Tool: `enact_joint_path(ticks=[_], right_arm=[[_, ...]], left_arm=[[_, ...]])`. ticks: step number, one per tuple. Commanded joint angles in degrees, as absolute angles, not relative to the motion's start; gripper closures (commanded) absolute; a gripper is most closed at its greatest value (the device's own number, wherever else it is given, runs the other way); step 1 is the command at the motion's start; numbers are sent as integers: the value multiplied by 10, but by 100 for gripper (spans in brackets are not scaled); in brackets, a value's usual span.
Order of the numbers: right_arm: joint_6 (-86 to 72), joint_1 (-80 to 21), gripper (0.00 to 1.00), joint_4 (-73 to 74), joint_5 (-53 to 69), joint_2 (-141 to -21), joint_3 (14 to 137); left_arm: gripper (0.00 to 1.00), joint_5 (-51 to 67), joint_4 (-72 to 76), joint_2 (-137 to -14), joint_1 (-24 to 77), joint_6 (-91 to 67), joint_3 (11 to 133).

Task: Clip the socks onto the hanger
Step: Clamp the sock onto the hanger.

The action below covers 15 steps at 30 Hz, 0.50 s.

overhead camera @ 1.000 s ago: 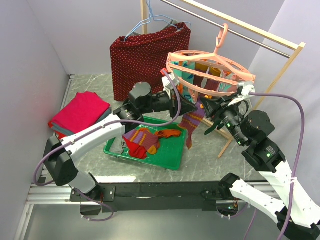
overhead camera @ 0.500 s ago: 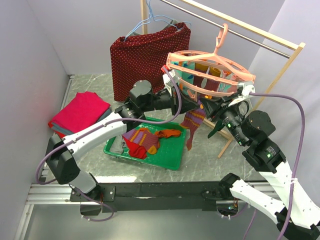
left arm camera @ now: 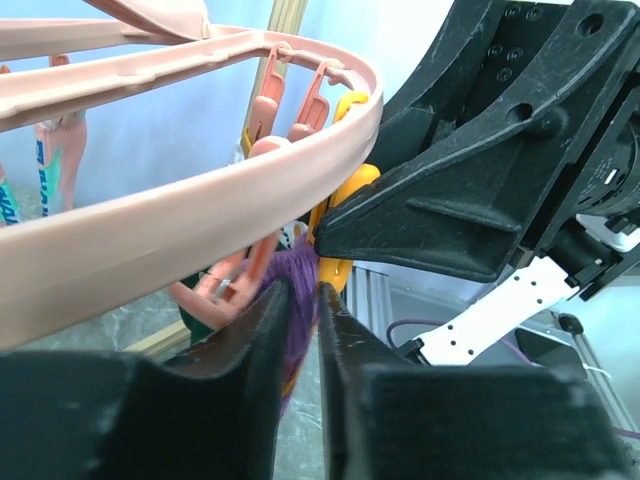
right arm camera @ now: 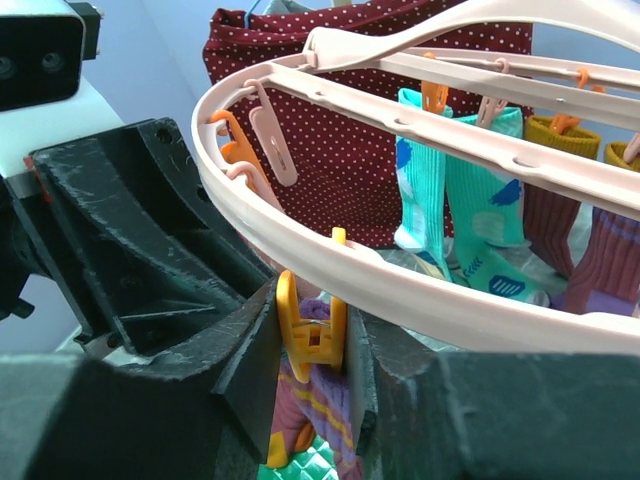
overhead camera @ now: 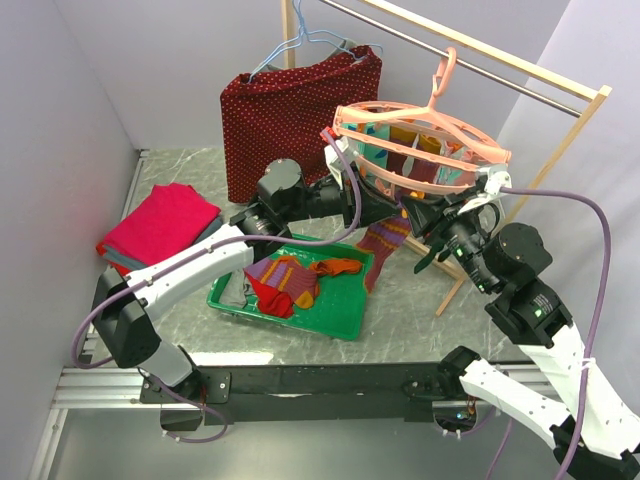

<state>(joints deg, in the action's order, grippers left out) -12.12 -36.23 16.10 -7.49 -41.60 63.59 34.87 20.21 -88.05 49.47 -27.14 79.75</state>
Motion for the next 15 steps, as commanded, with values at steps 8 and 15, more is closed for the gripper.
enact_joint_path(ticks=[8, 15], right_arm=[[-110, -358, 48, 175, -115, -388, 634], [-101, -355, 40, 196, -172, -381, 635]], left_arm=[[37, 322, 207, -837, 500, -250, 783], [8, 273, 173, -788, 501, -213, 745]])
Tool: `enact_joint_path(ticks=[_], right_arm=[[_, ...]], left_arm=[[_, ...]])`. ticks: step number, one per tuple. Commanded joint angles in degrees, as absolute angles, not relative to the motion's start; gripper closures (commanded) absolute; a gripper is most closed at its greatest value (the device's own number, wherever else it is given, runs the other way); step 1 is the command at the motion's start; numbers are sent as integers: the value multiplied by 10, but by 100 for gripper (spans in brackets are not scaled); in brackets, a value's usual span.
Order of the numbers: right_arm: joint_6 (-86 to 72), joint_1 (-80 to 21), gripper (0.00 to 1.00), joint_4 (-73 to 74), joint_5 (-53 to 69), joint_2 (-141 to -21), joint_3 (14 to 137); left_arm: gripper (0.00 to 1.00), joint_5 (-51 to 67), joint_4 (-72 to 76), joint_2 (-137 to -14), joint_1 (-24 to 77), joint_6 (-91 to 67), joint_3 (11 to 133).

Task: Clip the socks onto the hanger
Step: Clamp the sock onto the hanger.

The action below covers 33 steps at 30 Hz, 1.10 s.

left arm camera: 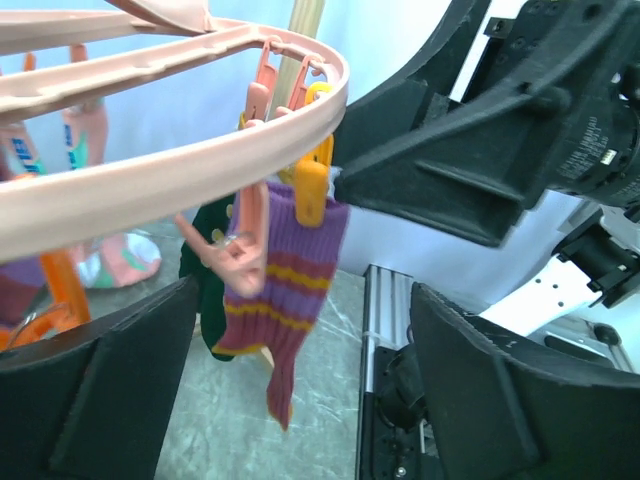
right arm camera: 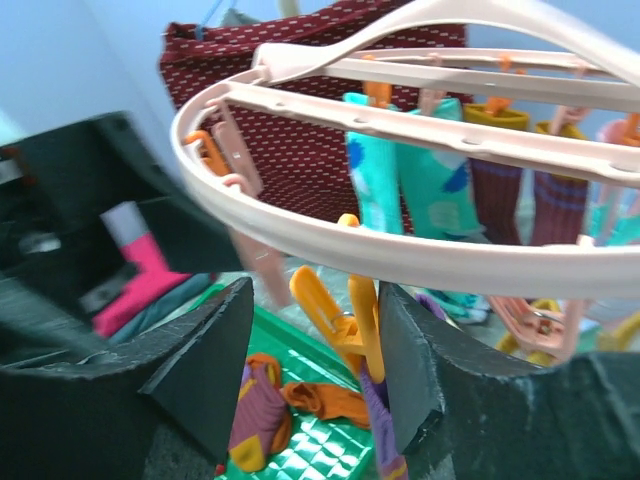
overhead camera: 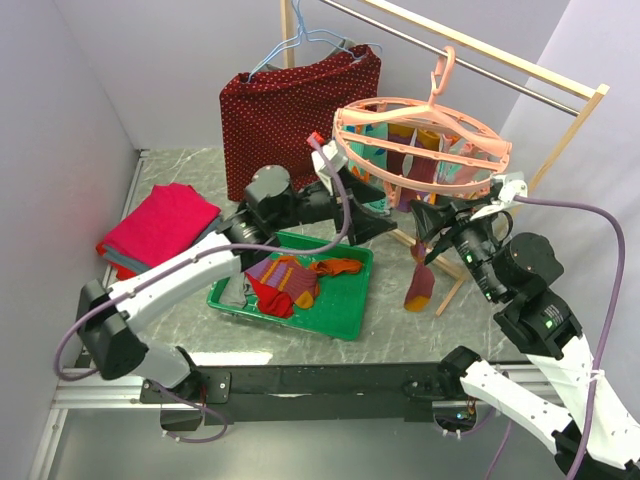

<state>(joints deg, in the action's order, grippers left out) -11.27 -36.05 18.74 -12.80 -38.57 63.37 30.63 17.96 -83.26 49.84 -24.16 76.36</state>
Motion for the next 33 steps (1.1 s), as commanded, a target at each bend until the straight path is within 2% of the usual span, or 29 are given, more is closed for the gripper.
enact_joint_path(ticks=[1, 5, 6, 23, 33], right_arm=[[-100, -353, 40, 198, -189, -381, 635], [-97, -348, 38, 213, -217, -380, 636], [-95, -345, 38, 214, -221, -379, 636], [-102, -334, 36, 226, -214, -373, 644], [-99, -334, 36, 223, -209, -366, 643]], left_arm=[[4, 265, 171, -784, 501, -212, 739], [0, 257, 170, -774, 501, -214, 725], [3, 254, 170, -774, 500, -214, 722], [4, 234, 239, -859, 504, -207, 744], [3, 289, 301, -907, 504, -222, 779]])
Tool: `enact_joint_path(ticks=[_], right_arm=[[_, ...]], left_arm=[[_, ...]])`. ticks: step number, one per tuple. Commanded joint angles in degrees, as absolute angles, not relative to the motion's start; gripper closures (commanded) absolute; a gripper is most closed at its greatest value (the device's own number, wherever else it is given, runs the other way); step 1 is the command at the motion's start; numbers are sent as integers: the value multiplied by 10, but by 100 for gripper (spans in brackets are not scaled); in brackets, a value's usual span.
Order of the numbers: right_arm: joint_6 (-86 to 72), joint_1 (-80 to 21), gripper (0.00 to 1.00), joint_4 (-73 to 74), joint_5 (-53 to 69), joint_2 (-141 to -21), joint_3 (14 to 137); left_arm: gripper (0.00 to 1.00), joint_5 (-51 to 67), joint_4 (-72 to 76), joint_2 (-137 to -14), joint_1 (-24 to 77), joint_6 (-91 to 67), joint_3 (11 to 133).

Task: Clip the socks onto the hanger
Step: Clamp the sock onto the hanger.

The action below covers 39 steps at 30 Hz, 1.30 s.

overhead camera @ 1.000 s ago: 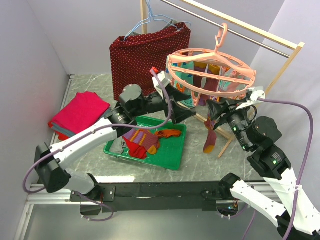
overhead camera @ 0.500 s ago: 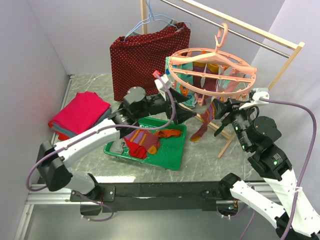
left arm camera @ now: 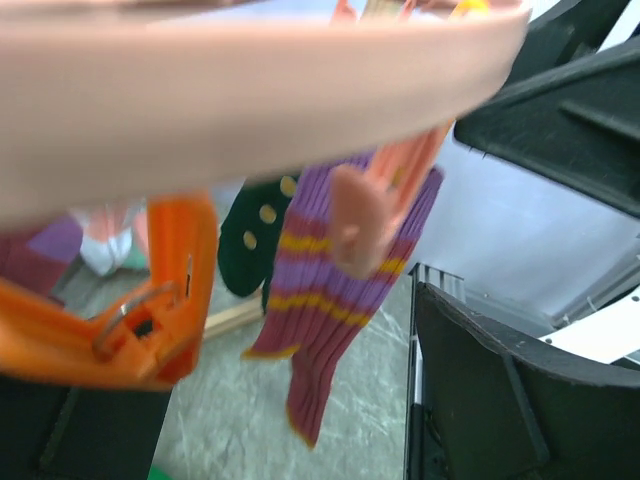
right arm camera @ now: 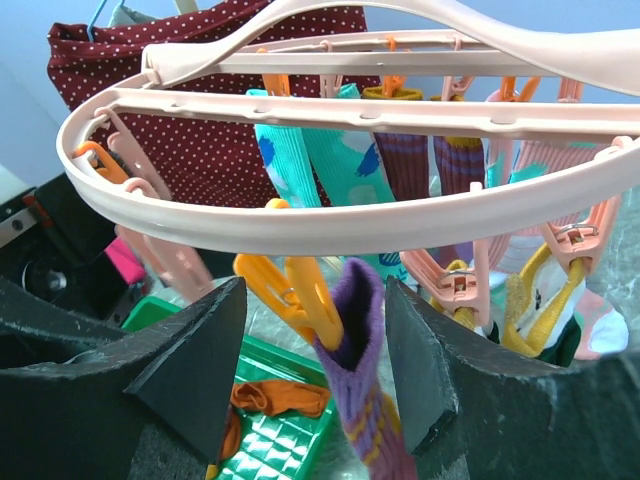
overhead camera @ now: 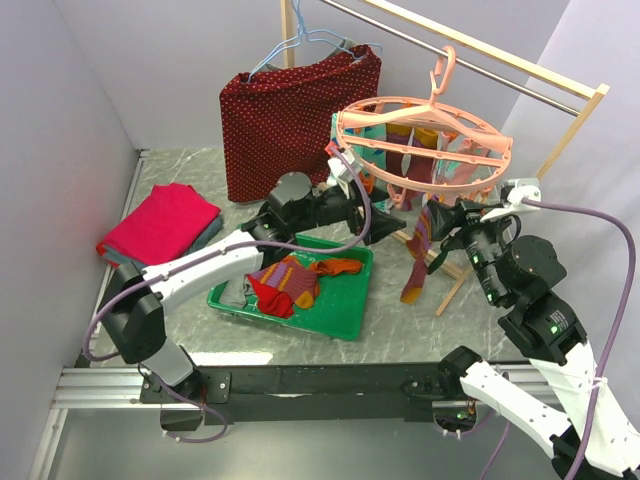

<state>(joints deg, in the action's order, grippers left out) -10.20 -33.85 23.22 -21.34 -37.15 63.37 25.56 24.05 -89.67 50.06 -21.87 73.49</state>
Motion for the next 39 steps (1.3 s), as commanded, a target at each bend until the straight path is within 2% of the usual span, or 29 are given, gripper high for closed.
enact_joint_path(ticks=[1, 6, 14, 19, 20, 23, 29, 39], right_arm=[[-99, -334, 36, 226, -209, -365, 644], [-98, -334, 36, 221, -208, -359, 642], [-97, -333, 36, 222, -202, -359, 644], [-94, -334, 36, 227, -204, -357, 648], [-93, -333, 36, 228, -204, -357, 648], [-94, -333, 35, 228, -203, -357, 649], [-91, -334, 35, 234, -195, -354, 655], [-97, -333, 36, 307, -132, -345, 704]], left_arm=[[3, 296, 306, -910, 504, -227, 782], [1, 323, 343, -917, 504, -249, 783], [12, 331, 356, -939, 504, -272, 802], [30, 331, 366, -943, 504, -283, 810], [37, 332, 370, -943, 504, -286, 810], [50, 330, 376, -940, 504, -294, 809], [72, 314, 373, -930, 504, -300, 803], [81, 264, 331, -899, 517, -266, 791]])
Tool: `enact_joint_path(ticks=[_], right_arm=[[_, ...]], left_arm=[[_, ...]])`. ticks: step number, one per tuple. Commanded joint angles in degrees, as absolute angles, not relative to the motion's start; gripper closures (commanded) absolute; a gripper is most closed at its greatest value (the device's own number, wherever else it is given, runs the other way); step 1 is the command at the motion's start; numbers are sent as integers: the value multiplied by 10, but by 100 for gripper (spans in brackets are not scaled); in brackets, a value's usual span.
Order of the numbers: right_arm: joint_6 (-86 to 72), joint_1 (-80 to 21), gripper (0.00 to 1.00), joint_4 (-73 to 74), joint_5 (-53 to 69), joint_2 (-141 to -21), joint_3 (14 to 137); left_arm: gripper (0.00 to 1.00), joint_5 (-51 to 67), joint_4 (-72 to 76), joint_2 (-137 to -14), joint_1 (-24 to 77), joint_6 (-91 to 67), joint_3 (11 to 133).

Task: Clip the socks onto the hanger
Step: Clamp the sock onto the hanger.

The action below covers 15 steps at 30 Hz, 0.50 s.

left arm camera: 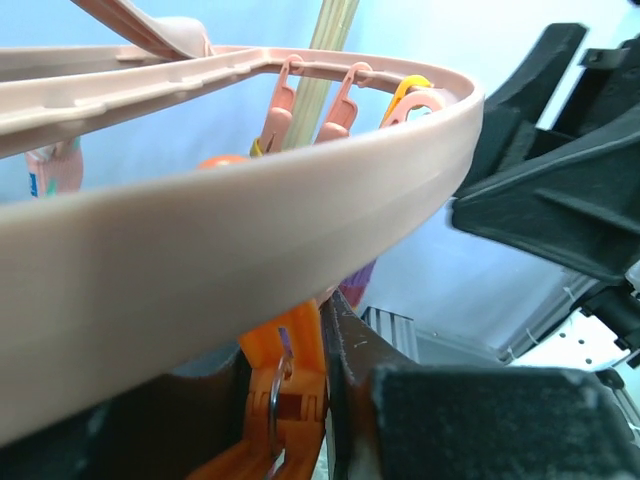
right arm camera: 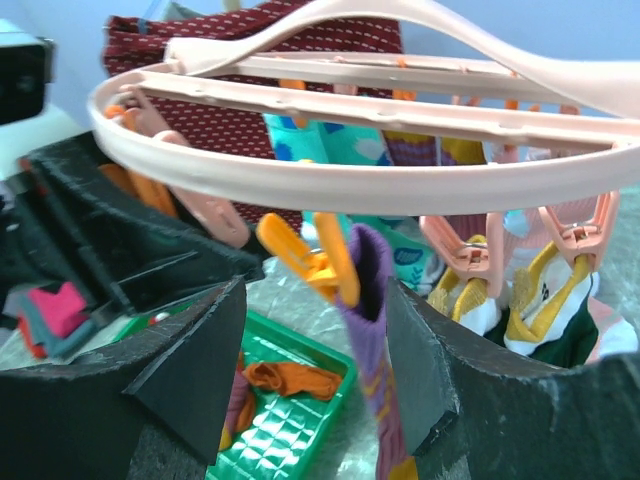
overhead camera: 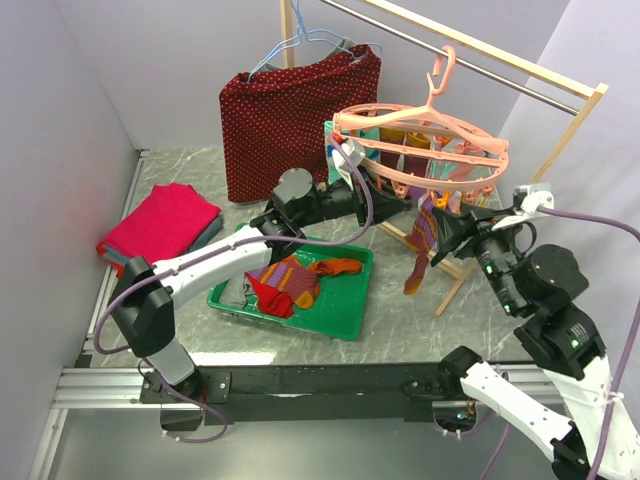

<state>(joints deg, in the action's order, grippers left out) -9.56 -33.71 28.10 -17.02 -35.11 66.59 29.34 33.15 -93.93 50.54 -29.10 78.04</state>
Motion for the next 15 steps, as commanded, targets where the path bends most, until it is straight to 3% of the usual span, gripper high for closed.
enact_joint_path(ticks=[1, 7, 15], right_arm=[[-94, -334, 35, 320, -108, -346, 714], [-91, -334, 36, 391, -38, -383, 767], [-113, -335, 36, 359, -63, -405, 754]], left_arm=[[82, 252, 324, -898, 523, -259, 793], [85, 164, 250, -907, 558, -187, 818], [85, 64, 207, -911, 601, -132, 836]])
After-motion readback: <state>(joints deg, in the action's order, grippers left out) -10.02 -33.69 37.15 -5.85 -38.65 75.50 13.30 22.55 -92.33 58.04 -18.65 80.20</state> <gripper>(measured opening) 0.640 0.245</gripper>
